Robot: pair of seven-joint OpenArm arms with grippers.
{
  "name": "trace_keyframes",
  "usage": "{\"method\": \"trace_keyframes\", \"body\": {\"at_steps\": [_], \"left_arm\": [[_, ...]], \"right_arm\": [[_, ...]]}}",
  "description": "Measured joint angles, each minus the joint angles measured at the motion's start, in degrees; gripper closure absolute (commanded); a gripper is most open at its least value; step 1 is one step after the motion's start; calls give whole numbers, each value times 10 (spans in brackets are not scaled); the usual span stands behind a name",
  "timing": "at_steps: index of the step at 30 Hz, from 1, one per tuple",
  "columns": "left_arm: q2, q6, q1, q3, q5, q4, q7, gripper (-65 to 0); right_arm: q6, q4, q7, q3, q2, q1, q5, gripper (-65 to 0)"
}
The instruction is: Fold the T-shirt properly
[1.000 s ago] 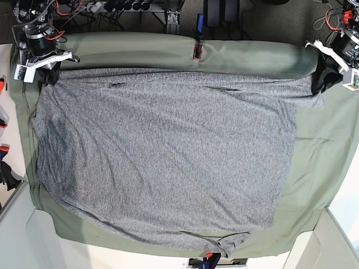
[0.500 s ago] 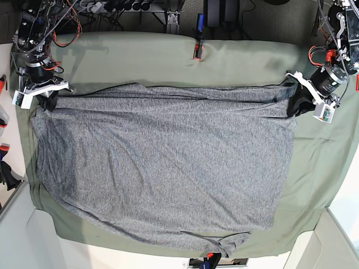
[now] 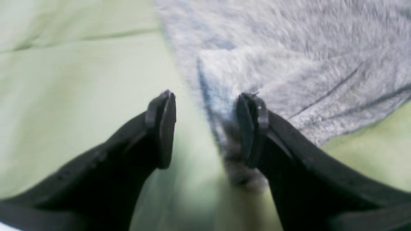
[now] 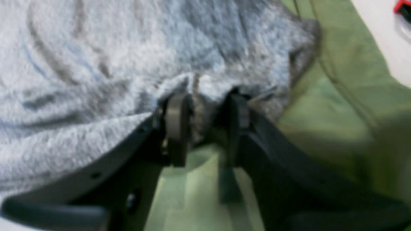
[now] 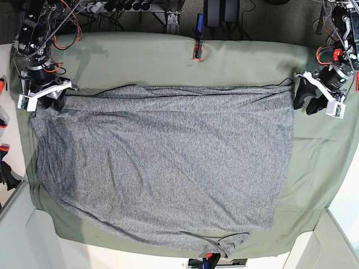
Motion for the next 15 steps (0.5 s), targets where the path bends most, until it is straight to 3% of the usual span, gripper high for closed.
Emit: {"method": "trace_keyframes", "body": {"at_steps": [3,8,13,15], "left_arm": [[-7,3,35,-30,-52,40,25,-340],[-7,2,92,-37,-55,73,27,-340],[-4,2,109,-37,-51,74,27,-340],[2,2,108,-37,-52,74,20,-360]], "right_arm": [[-2,41,-16,30,2,-11,30,-207],[-2,59,-26,63,1,-30,54,-215],[-2,40,1,63,1,-31,58,-354],[-2,36,15,63,1,-29,58,-361]]}}
